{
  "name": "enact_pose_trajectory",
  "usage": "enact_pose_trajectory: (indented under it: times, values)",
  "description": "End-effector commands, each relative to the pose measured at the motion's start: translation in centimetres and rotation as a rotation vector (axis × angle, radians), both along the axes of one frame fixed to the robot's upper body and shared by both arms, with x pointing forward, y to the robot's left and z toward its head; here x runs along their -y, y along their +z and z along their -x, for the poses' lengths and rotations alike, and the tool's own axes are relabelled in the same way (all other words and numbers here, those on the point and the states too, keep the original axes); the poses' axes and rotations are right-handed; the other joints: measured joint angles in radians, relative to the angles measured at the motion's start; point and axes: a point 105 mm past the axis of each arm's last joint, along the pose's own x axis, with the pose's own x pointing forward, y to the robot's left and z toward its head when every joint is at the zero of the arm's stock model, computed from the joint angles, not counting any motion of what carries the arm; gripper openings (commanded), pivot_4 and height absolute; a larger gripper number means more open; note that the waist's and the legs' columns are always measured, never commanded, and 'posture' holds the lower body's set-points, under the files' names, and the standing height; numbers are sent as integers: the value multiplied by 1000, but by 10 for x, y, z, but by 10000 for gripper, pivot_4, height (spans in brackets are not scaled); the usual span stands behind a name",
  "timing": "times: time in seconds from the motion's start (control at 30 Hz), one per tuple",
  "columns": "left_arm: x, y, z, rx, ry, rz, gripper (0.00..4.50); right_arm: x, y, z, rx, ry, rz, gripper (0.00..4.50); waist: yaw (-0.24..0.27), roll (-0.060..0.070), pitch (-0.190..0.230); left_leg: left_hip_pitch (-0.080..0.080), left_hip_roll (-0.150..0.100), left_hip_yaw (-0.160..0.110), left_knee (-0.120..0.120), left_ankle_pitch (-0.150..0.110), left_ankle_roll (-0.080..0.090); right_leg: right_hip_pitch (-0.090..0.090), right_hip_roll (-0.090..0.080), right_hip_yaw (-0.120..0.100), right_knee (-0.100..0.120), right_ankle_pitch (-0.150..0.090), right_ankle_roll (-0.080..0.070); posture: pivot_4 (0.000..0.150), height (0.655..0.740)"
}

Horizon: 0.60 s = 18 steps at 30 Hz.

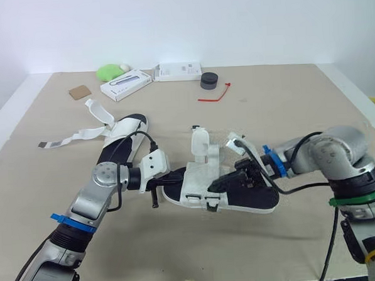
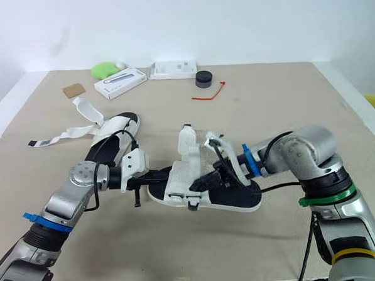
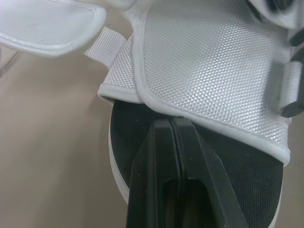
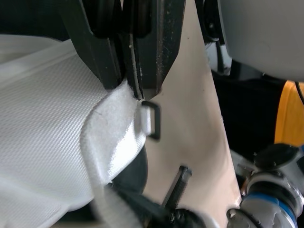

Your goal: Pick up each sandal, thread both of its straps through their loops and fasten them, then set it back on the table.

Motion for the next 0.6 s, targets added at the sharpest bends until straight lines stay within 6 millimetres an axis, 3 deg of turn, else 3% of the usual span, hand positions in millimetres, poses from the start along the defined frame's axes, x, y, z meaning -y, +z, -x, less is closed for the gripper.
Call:
enact_pose_trajectory:
  times: [0.03,0.4,0.5,0.6]
  values:
    - [1,1,1,10,3,-7,0,3,2,-2,77,4,32,1467,0,0,0,0,0,0,0,0,0,0,0,0,0,0,0,1500,7400]
    - [0,0,0,8,10,-9,0,-4,16,7,126,70,-15,1467,0,0,0,0,0,0,0,0,-1,0,1,0,0,0,0,1500,7400]
    - [0,0,0,8,11,-8,0,-3,19,13,106,96,-26,10825,0,0,0,0,0,0,0,0,-1,0,0,0,0,0,0,1500,7400]
    - [0,0,0,9,11,-10,0,-3,28,6,145,64,-58,24345,0,0,0,0,0,0,0,0,-1,0,0,0,0,0,0,1500,7400]
